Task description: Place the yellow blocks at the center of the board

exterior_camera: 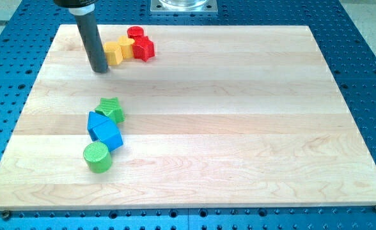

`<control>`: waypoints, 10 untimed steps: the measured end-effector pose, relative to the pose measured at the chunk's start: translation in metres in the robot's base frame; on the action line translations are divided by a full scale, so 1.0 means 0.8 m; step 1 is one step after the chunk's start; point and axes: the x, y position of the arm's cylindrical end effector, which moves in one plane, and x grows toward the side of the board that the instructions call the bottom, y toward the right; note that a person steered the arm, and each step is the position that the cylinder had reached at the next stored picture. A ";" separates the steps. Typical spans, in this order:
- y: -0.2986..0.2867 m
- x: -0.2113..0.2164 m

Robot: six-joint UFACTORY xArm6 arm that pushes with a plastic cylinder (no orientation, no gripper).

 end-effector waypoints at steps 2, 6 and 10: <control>-0.106 0.022; 0.048 -0.090; 0.214 0.088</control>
